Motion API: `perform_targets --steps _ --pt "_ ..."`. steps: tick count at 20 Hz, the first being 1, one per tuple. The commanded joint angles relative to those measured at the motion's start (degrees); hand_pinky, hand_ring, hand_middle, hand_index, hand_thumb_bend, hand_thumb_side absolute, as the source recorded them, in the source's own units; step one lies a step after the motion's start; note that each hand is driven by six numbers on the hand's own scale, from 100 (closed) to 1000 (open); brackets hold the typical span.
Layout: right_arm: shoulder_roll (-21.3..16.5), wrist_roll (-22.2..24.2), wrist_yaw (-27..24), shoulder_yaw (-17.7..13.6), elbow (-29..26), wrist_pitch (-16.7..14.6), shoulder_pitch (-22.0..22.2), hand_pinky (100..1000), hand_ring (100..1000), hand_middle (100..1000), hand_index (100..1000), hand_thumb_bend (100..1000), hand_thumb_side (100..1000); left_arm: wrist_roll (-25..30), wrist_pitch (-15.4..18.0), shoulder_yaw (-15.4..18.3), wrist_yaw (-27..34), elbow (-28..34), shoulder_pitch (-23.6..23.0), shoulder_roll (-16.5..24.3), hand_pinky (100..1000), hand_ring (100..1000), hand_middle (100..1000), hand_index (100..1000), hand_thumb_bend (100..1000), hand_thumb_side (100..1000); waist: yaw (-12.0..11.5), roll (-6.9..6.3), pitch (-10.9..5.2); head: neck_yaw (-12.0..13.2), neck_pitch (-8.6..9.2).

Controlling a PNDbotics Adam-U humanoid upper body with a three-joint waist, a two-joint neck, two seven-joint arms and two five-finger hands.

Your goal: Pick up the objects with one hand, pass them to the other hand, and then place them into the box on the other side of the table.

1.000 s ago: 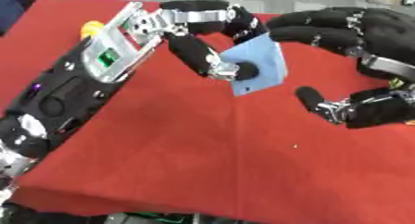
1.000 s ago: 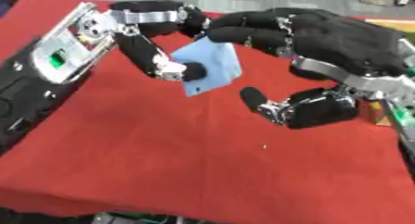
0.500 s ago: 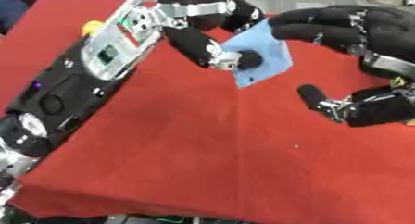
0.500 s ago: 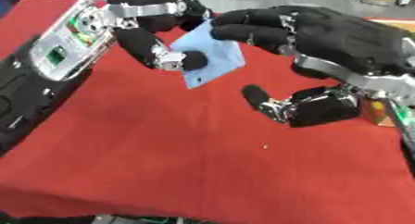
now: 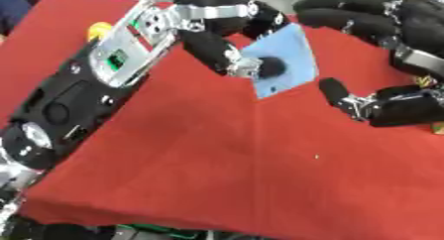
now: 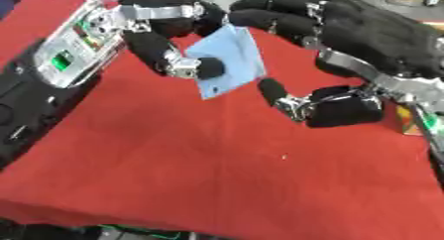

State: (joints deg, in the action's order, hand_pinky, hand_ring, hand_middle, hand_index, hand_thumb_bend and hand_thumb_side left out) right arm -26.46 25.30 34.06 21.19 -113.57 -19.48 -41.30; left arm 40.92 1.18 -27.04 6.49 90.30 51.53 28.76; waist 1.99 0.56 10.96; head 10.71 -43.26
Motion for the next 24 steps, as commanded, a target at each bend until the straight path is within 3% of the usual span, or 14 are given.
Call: perform_targets --steps 1,24 --pt "-0.28 -0.71 0.49 -0.36 -1.02 0.16 -0.7 872 823 944 1000 100 219 0.16 0.11 0.3 -0.35 0.27 1.32 0.18 660 568 488 621 100 549 0.04 0.13 -0.96 0.04 -0.28" --pt "-0.03 5.97 -2.68 0.45 -1.02 -1.03 -0.37 877 828 947 1000 100 233 -0.49 0.38 1.36 0.46 0.61 1.87 -0.25 659 569 487 621 100 532 0.24 0.07 -0.9 0.37 -0.2"
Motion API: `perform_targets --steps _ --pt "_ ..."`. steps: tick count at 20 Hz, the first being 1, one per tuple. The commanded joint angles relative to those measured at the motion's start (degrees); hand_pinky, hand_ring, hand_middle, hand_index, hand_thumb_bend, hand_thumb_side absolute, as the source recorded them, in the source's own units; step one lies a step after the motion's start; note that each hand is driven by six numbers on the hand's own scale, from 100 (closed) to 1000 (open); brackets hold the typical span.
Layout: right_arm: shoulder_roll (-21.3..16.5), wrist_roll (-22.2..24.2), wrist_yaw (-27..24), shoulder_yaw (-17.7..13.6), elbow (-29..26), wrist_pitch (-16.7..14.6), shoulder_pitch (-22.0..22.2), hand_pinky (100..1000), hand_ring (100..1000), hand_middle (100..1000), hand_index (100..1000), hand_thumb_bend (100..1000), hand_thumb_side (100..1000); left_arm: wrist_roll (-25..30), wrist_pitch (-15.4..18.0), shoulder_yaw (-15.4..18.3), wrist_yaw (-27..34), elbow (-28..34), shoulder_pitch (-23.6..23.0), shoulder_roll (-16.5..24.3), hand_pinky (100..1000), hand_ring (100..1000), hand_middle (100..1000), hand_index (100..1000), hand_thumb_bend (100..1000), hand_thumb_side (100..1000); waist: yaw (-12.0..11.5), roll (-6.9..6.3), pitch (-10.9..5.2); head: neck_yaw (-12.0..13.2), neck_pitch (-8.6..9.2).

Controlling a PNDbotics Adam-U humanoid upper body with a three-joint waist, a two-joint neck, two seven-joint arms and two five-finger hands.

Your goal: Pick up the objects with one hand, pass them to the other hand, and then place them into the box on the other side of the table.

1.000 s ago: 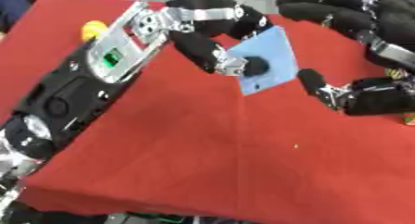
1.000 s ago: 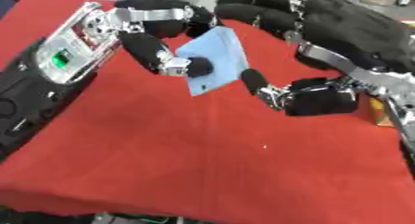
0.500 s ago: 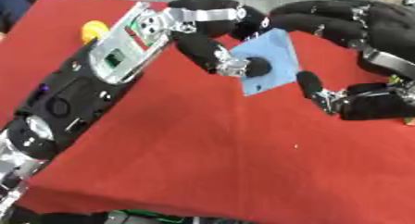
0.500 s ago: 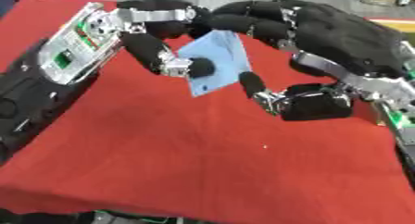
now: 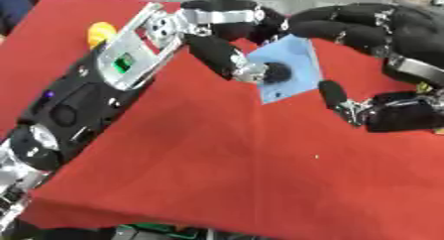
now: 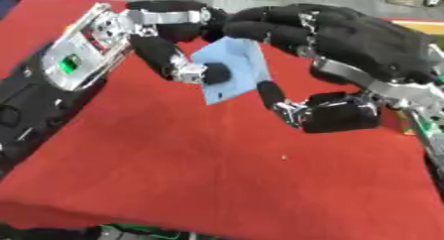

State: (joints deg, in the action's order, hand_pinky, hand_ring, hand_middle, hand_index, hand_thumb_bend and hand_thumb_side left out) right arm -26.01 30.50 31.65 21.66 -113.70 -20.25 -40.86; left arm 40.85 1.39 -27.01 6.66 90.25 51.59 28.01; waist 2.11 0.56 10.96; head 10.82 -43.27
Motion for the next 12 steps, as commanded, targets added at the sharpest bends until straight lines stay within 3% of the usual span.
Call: perform_targets --steps 1,12 --pt "-0.52 1.03 -0.26 -0.02 -0.89 -0.35 -0.81 877 830 948 1000 100 235 -0.46 0.21 1.37 0.26 0.64 1.8 0.54 660 569 487 621 100 530 0.14 0.07 -0.9 0.27 -0.19" --pt "-1.04 3.31 2.6 -0.48 -0.89 -2.04 -1.05 888 855 971 1000 100 270 -1.16 -0.21 2.08 1.2 1.06 1.91 0.36 653 565 482 618 100 535 0.16 -0.03 -0.91 0.31 -0.24"
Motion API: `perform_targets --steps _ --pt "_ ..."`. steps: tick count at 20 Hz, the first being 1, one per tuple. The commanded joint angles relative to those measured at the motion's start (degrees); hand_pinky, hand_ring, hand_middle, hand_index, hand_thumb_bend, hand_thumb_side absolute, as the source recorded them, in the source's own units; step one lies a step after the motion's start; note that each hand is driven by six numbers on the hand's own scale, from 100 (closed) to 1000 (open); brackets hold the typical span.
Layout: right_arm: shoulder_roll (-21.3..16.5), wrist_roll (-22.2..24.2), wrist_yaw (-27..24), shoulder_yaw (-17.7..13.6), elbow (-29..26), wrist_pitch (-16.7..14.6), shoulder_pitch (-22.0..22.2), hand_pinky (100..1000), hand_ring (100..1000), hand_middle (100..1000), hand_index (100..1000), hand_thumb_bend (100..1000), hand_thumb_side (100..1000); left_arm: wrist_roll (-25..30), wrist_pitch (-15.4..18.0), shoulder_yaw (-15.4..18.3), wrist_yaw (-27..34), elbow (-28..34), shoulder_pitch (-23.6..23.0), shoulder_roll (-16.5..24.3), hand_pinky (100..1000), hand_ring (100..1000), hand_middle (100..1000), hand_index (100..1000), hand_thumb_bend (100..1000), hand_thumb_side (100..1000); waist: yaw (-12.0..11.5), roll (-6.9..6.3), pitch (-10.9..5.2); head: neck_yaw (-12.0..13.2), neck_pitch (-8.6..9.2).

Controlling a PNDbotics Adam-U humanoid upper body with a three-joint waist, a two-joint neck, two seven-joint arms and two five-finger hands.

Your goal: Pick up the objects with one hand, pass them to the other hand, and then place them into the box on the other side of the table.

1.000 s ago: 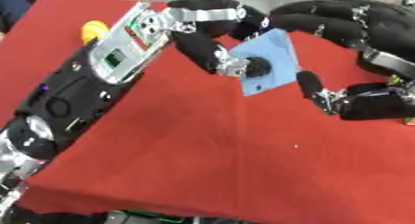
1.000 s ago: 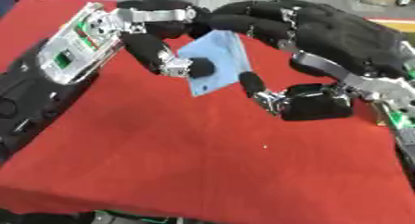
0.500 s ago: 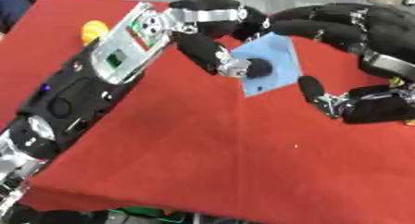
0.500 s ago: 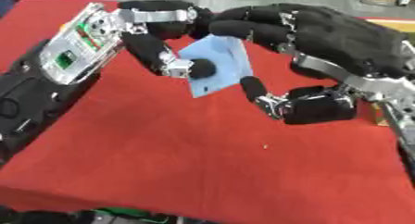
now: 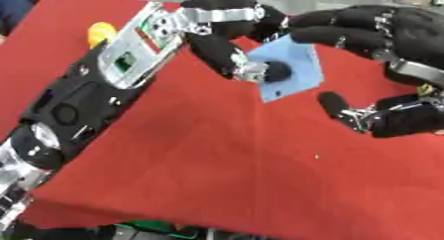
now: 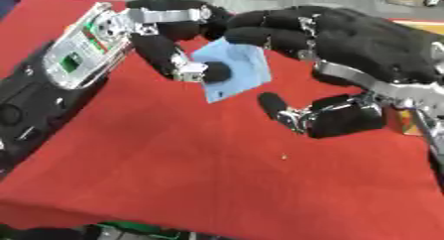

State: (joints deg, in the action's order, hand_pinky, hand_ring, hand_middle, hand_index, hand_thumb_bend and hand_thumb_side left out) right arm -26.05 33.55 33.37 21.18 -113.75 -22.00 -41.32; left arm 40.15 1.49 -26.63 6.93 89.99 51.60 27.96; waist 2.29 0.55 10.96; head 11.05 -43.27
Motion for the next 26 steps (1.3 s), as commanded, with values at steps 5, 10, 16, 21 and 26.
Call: perform_targets --steps 5,10,16,21,26 --pt "-0.92 -1.19 2.24 -0.08 -0.84 0.04 -0.63 886 853 963 1000 100 267 0.27 -1.7 1.33 2.42 2.31 1.85 0.01 651 564 481 617 100 554 -0.21 -0.02 -0.94 -0.02 -0.25" --pt "-0.85 -2.52 3.9 0.05 -0.84 0.36 -0.55 886 854 951 1000 100 273 1.36 -3.38 0.57 3.88 3.52 1.96 -0.52 650 564 481 617 100 573 -0.34 0.05 -1.02 -0.09 -0.26" --pt "-0.74 -2.46 5.16 0.39 -0.84 -0.07 -0.39 886 853 932 1000 100 283 1.99 -4.5 0.16 4.58 4.6 2.14 -1.07 651 565 481 618 100 571 -0.44 0.15 -1.06 -0.12 -0.42" --pt "-0.6 -2.48 5.27 0.39 -0.84 -0.2 -0.39 885 847 909 1000 100 279 2.34 -4.73 -0.2 4.59 5.19 2.36 -1.25 651 565 481 618 100 571 -0.45 0.13 -1.03 -0.08 -0.42" --pt "-0.45 -2.73 4.94 0.47 -0.84 -0.21 -0.36 884 836 858 1000 100 273 2.83 -4.88 -0.73 4.34 5.31 2.58 -1.63 651 565 481 619 100 570 -0.4 0.12 -0.99 -0.05 -0.42"
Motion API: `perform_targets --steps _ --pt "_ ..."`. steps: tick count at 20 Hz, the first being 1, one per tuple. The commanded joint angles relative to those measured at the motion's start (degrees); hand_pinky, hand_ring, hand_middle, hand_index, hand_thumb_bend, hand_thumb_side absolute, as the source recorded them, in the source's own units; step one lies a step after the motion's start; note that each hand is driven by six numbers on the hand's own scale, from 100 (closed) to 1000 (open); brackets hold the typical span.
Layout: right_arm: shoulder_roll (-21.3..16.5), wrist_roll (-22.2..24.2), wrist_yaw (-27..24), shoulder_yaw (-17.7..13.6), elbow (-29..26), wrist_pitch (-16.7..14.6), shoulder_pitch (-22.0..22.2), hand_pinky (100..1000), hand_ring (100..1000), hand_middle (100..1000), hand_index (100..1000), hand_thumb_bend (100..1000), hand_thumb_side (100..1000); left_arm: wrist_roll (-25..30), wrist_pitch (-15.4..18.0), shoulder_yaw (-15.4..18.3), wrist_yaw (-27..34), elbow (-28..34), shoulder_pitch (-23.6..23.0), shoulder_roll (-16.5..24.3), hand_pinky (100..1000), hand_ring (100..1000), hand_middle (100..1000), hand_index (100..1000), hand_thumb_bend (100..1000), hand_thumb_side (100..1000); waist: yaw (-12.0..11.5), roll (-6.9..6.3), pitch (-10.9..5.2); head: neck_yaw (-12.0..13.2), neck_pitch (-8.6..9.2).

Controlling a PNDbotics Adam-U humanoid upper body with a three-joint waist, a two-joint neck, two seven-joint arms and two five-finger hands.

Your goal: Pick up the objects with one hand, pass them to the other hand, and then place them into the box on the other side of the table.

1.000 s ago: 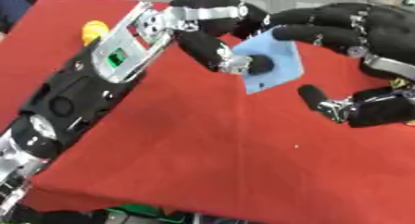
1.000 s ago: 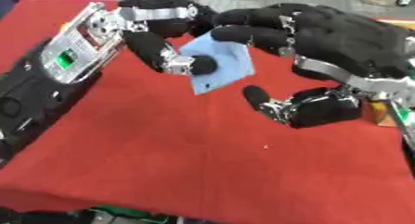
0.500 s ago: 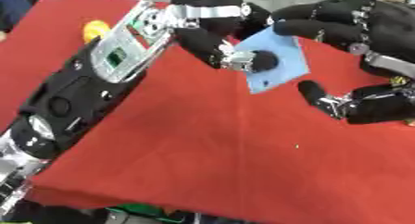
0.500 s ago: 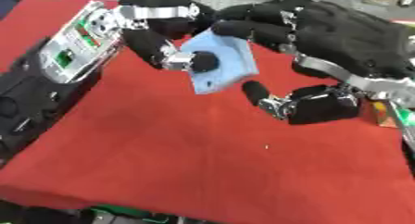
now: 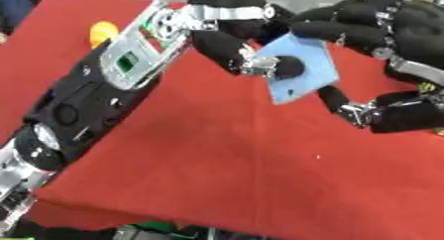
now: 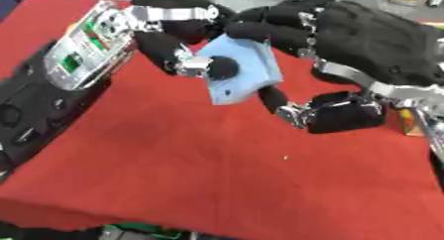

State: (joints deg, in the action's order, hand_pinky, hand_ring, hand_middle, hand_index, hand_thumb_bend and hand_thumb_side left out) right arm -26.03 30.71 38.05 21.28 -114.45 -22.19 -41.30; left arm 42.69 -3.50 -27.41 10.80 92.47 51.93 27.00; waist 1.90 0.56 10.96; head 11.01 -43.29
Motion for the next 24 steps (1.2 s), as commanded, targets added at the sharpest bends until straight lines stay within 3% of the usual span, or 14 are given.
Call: perform_targets --steps 1,3,8,14,22,23,24 --pt "-0.45 -0.02 0.12 0.37 -0.14 0.02 -0.39 883 832 836 1000 100 271 0.37 0.14 -0.04 0.42 2.84 2.31 -0.75 651 565 481 619 100 570 0.0 0.11 -0.98 0.01 -0.38" --pt "-0.39 -0.47 -0.3 0.35 -0.14 0.15 -0.36 880 816 764 1000 100 263 0.53 0.15 -0.22 0.26 2.81 2.39 -0.85 651 565 481 619 100 570 0.02 0.1 -0.95 0.05 -0.39" --pt "-0.35 -3.41 -1.71 0.18 -0.14 0.98 -0.35 857 730 471 961 100 235 0.83 0.2 -0.58 -0.24 2.47 2.43 -0.91 652 566 482 620 100 573 0.13 0.03 -0.9 0.09 -0.34" --pt "-0.41 -10.45 -2.54 -0.09 -0.14 3.24 -0.34 815 596 263 869 100 206 1.37 0.27 -1.04 -0.28 2.16 2.49 -0.8 654 574 489 631 100 594 0.22 -0.1 -0.86 0.04 -0.26" --pt "-0.77 -15.08 -2.62 0.32 -0.14 4.68 -0.18 805 563 207 845 100 201 2.05 1.43 -0.75 -0.54 1.74 2.45 0.57 672 613 533 679 100 763 0.34 -0.29 -0.84 0.07 -0.21" --pt "-0.81 -15.18 -2.64 0.32 -0.14 4.7 -0.17 805 562 206 845 100 201 2.11 1.78 -0.6 -0.6 1.56 2.42 0.74 686 644 565 708 181 842 0.33 -0.34 -0.85 0.06 -0.18" --pt "-0.83 -15.25 -2.64 0.32 -0.14 4.71 -0.18 805 562 206 845 100 201 2.26 2.16 -0.45 -0.68 1.37 2.39 0.88 689 649 571 713 198 850 0.33 -0.37 -0.86 0.06 -0.14"
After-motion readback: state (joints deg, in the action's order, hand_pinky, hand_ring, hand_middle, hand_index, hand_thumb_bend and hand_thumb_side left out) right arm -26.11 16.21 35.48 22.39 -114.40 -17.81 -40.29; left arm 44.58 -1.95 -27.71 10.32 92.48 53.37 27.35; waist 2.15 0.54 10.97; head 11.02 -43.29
